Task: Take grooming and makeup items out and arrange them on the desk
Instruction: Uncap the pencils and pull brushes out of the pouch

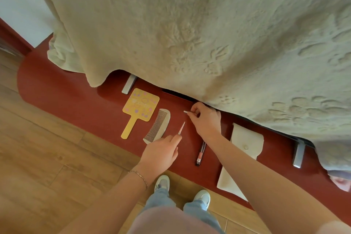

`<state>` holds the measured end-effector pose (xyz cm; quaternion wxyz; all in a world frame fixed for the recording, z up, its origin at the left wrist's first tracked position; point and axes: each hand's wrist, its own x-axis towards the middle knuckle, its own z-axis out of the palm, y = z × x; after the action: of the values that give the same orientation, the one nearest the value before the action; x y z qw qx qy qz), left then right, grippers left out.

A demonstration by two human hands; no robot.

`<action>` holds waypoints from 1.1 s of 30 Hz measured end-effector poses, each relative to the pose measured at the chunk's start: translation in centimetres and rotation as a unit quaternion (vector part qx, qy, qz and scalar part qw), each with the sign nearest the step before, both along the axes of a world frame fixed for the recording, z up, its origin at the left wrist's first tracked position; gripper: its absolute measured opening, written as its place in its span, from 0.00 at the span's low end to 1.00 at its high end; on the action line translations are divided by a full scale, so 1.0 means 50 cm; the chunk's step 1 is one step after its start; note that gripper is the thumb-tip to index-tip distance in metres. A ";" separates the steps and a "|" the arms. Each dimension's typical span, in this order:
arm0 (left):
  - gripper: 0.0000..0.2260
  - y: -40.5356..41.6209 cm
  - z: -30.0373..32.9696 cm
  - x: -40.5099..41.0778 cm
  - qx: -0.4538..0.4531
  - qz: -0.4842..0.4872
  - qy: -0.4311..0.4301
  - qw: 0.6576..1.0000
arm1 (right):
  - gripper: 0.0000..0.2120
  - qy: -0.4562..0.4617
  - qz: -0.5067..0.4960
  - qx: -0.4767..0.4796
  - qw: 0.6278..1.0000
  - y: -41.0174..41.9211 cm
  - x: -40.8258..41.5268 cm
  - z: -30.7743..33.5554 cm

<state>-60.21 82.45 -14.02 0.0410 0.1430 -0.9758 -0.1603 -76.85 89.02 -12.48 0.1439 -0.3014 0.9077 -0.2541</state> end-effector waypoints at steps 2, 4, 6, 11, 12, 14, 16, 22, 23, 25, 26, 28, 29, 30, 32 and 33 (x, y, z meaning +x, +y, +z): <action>0.15 -0.002 -0.003 -0.003 -0.011 -0.010 0.007 1.000 | 0.04 0.059 0.054 0.003 0.997 0.001 -0.001 -0.007; 0.15 -0.005 -0.005 -0.007 -0.022 -0.016 0.009 1.000 | 0.02 0.114 0.082 0.004 0.990 0.002 -0.001 -0.015; 0.15 -0.008 -0.005 -0.010 -0.031 -0.023 0.008 0.999 | 0.04 0.151 0.086 0.009 0.985 0.003 0.001 -0.022; 0.15 -0.016 -0.002 -0.014 -0.045 -0.030 0.014 0.998 | 0.05 0.164 0.075 0.010 0.984 0.004 0.005 -0.027; 0.15 -0.016 -0.004 -0.014 -0.047 -0.030 0.014 0.998 | 0.04 0.161 0.076 0.009 0.984 0.004 0.006 -0.027; 0.15 -0.016 -0.008 -0.012 -0.047 -0.031 0.012 0.998 | 0.04 0.153 0.079 -0.004 0.985 0.008 0.006 -0.025; 0.16 -0.015 -0.010 -0.010 -0.046 -0.036 0.014 0.998 | 0.06 0.141 0.073 -0.026 0.987 0.023 0.007 -0.015; 0.13 0.012 0.016 -0.024 -0.044 -0.038 0.022 0.998 | 0.09 0.008 -0.086 0.014 0.996 0.111 0.015 0.015; 0.13 0.024 0.022 -0.031 -0.031 -0.036 0.014 0.999 | 0.12 -0.032 -0.107 0.059 0.992 0.115 0.014 0.015; 0.17 0.050 0.032 -0.051 0.004 -0.030 -0.029 0.999 | 0.17 -0.072 -0.117 0.130 0.982 0.110 0.013 0.016; 0.18 0.062 0.036 -0.061 0.014 -0.028 -0.049 0.998 | 0.18 -0.080 -0.115 0.149 0.979 0.104 0.013 0.017; 0.20 0.081 0.042 -0.077 0.039 -0.012 -0.070 0.997 | 0.18 -0.093 -0.117 0.173 0.974 0.092 0.012 0.020; 0.20 0.088 0.042 -0.083 0.050 -0.003 -0.080 0.996 | 0.17 -0.101 -0.118 0.179 0.972 0.088 0.011 0.021; 0.20 0.095 0.042 -0.088 0.056 0.005 -0.091 0.994 | 0.15 -0.108 -0.118 0.179 0.971 0.086 0.011 0.023; 0.20 0.103 0.042 -0.091 0.073 0.022 -0.108 0.991 | 0.12 -0.132 -0.120 0.157 0.971 0.087 0.011 0.023; 0.19 0.106 0.042 -0.091 0.082 0.029 -0.113 0.990 | 0.10 -0.155 -0.129 0.131 0.971 0.091 0.011 0.022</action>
<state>-64.75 87.74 -11.93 -0.0766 0.1916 -0.9530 -0.2216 -76.31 93.58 -11.36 0.2872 -0.1177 0.9308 -0.1930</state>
